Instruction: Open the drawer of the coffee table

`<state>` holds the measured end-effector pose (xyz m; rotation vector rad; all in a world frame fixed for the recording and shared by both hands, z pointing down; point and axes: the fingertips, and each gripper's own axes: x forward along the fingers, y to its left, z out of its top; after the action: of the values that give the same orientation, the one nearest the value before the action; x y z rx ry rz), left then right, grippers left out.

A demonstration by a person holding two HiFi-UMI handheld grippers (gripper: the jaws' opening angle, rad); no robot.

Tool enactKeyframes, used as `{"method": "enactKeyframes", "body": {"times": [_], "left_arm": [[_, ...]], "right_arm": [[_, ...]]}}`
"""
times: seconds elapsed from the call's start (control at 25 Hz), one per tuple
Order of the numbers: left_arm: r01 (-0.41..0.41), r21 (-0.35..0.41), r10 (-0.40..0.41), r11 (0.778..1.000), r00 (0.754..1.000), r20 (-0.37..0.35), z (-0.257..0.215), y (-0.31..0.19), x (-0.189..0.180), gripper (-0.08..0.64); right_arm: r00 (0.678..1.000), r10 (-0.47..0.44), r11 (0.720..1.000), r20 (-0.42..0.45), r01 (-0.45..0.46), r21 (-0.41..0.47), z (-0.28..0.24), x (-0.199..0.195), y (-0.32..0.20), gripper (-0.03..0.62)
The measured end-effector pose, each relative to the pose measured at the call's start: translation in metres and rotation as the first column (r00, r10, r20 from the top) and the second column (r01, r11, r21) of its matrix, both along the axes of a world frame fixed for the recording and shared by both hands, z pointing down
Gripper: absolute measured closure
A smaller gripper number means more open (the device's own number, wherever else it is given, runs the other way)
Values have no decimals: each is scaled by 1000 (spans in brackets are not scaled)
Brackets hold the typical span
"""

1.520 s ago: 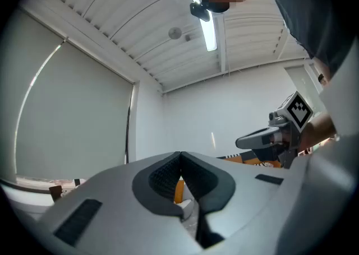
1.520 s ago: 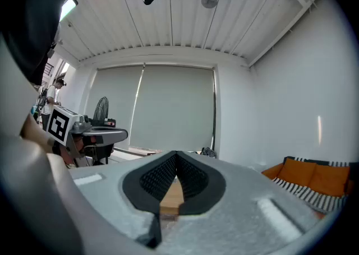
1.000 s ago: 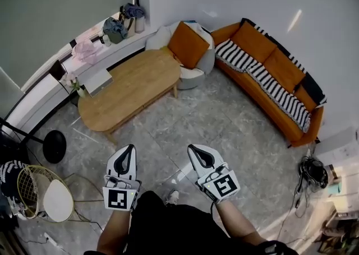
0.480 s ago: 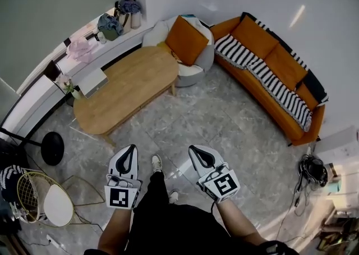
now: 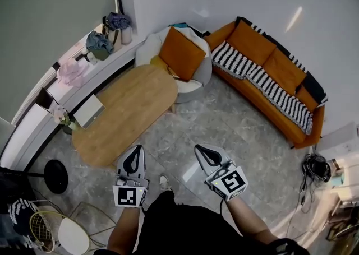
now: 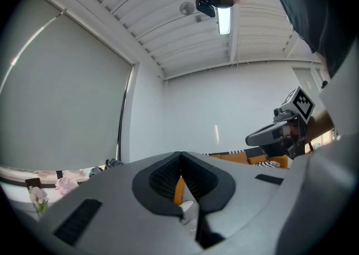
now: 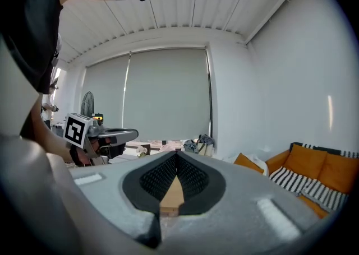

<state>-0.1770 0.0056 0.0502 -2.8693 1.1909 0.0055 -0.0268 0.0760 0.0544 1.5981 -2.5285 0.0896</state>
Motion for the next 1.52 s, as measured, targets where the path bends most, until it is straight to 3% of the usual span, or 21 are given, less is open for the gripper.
{"method": "enactKeyframes", "body": {"times": [0.24, 0.52, 0.72, 0.92, 1.2, 1.52], "left_arm": [[-62, -8, 62, 998, 998, -28, 5, -61, 29, 554], [-86, -73, 84, 994, 996, -22, 24, -79, 74, 554], [17, -88, -15, 996, 1000, 18, 30, -93, 82, 554], [115, -81, -119, 990, 992, -42, 20, -113, 100, 554], [189, -101, -193, 977, 981, -35, 49, -141, 88, 554], [188, -96, -184, 978, 982, 47, 161, -183, 85, 554]], "right_arm": [[999, 22, 1000, -31, -22, -6, 3, 9, -49, 589], [1000, -11, 996, -3, 11, -83, 30, 45, -82, 589], [991, -127, 982, 37, 131, -138, 49, 56, -122, 589], [968, -246, 961, 40, 249, -124, 58, 67, -164, 589], [964, -261, 936, 58, 267, -231, 116, 63, -200, 589], [965, -251, 945, 75, 261, -198, 221, 61, -256, 589]]}}
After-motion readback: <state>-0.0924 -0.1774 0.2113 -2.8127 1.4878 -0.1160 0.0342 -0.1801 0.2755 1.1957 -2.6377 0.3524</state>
